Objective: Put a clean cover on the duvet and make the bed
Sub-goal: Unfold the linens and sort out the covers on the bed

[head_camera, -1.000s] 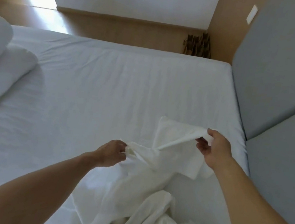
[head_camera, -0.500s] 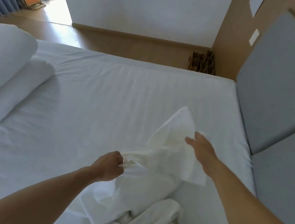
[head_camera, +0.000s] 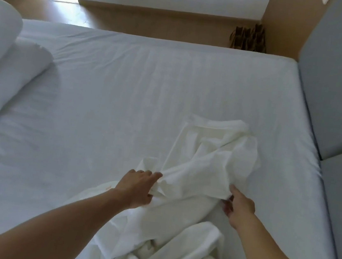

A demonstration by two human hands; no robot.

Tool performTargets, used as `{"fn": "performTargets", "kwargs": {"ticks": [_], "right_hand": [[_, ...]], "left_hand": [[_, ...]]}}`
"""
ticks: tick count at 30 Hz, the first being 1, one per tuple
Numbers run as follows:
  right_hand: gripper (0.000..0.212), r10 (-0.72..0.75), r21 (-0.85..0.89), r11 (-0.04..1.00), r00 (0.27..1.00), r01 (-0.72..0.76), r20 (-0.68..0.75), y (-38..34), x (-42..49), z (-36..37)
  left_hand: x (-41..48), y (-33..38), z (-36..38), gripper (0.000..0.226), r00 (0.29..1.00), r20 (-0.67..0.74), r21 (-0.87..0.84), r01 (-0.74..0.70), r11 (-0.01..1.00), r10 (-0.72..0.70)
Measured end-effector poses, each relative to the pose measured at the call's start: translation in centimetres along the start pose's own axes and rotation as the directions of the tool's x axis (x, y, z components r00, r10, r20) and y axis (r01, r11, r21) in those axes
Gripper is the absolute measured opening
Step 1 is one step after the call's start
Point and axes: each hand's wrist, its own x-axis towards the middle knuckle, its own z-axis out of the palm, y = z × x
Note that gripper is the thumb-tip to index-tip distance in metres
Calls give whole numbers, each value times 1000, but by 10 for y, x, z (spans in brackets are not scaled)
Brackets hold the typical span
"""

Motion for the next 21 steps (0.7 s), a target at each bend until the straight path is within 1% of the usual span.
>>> {"fn": "performTargets", "kwargs": {"ticks": [1,2,3,5,7,9,11,12,13,14,15,16,17,18,19,20,21], "right_hand": [[16,24,33,999,1000,-24,4,-5,2,1],[11,53,68,996,999,-54,9,-11,4,2],[12,90,107,990,996,-92,29,-16,5,1],[15,132,175,973,986,-148,96,-25,5,0],[19,117,206,967,979,-151,169,-40,-4,6],[24,22,271,958,967,-93,253,-73,-26,26],[21,-145,379,925,930,7,338,-119,-66,52],[19,-236,438,898,892,48,386,-143,-88,64],[17,-316,476,876,835,75,450,-165,-112,74],[15,-391,486,867,759,114,520,-184,-134,81],[14,-447,450,873,682,190,579,-199,-151,86],[14,-478,365,878,629,311,613,-209,-164,88],[17,-492,244,861,611,446,620,-214,-172,87],[22,-503,104,817,614,567,608,-212,-177,85],[28,-521,-19,757,621,653,585,-206,-176,80],[35,-531,-114,699,620,706,577,-197,-175,75],[42,-526,-190,638,603,746,599,-186,-175,69]], "left_hand": [[0,1,-1,55,1000,-18,-1,-6,1000,6],[-1,0,-2,44,999,-33,-20,-12,1000,11],[-3,-1,-4,37,999,-43,-33,-29,999,28],[-8,-5,-11,32,997,-52,-68,-61,996,58],[-14,-7,-25,31,994,-101,-140,-47,989,33],[-16,-10,-41,33,985,-169,-191,-17,981,-16],[-19,-10,-58,29,976,-216,-274,-48,960,-13],[-21,-9,-66,25,973,-231,-330,-83,940,4],[-23,-8,-74,21,969,-245,-400,-111,910,11],[-26,-5,-83,18,967,-253,-488,-126,864,-2],[-30,-2,-94,15,969,-245,-582,-119,804,-34],[-34,1,-107,14,973,-218,-670,-95,736,-73],[-39,5,-121,14,975,-191,-733,-66,677,-112],[-42,10,-137,17,972,-182,-769,-46,638,-149],[-45,13,-153,21,965,-186,-792,-34,610,-187],[-47,16,-170,24,955,-199,-816,-38,576,-219],[-47,20,-185,25,947,-215,-841,-57,538,-237]]}}
